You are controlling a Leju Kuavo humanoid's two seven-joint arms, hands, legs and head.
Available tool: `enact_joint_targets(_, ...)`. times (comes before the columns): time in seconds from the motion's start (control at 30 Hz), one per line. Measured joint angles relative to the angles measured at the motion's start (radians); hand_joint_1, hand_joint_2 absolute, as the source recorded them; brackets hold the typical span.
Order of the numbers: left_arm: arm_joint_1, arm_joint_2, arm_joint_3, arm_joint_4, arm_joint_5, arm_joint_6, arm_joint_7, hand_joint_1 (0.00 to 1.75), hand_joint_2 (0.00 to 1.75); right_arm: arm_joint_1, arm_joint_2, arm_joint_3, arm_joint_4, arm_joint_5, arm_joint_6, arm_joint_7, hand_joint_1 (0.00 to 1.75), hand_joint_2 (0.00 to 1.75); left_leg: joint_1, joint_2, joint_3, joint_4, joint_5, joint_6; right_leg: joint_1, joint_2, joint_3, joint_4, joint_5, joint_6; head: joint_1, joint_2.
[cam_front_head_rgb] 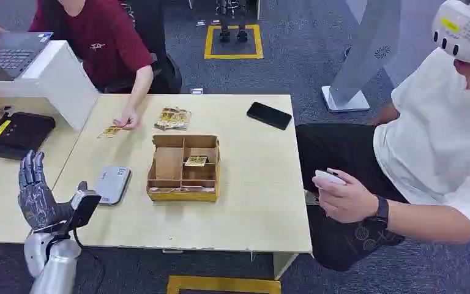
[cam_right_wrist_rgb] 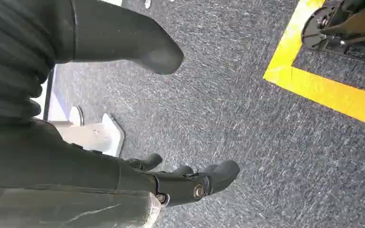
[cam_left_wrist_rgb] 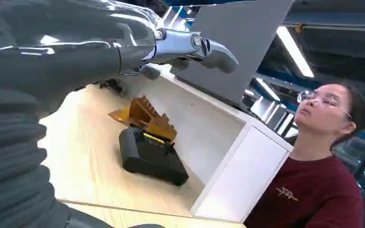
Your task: Pass the card to the sensor for recognition and then transmit it.
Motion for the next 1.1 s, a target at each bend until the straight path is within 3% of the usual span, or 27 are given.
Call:
enact_joint_targets(0.1,-0.005,0.015,-0.022,0.01,0.083,-0.023,-0.006,0.0,1.75,0.001,-0.003,0.007,0.0,0.0,0.007,0.0,0.0,1.75,0.0,0.0,0.0,0.0,0.0,0.0,0.0,0.0,0.0,0.0,0.0,0.0,0.0,0.0)
enact_joint_targets(0.27,-0.009,0.039,-0.049,0.023,0.129,-0.029,-0.01,0.0,1.75,0.003,-0.006,0.011,0.0,0.0,0.008,0.0,0.0,1.75,0.0,0.0,0.0,0.0,0.0,0.0,0.0,0.001,0.0,0.0,0.0,0.0,0.0,0.0)
enact_joint_targets(0.67,-0.01,0.06,-0.075,0.038,0.06,0.005,-0.003,0.0,1.75,0.003,-0.007,0.031,0.0,-0.005,0.004,0.0,0.0,1.75,0.0,0.0,0.0,0.0,0.0,0.0,0.0,0.0,0.0,0.0,0.0,0.0,0.0,0.0)
enact_joint_targets(0.83,-0.046,0.042,-0.076,0.061,-0.04,0.005,-0.013,0.0,1.75,-0.011,0.003,0.031,0.006,-0.018,-0.013,0.028,0.0,1.75,0.0,0.0,0.0,0.0,0.0,0.0,0.0,0.0,0.0,0.0,0.0,0.0,0.0,0.0)
enact_joint_targets(1.1,-0.064,-0.003,0.039,0.06,-0.28,0.006,-0.065,0.0,1.75,-0.011,0.003,0.032,0.006,-0.017,-0.011,0.024,0.0,1.75,0.0,0.0,0.0,0.0,0.0,0.0,0.0,0.001,0.0,0.0,0.0,0.0,0.0,0.0)
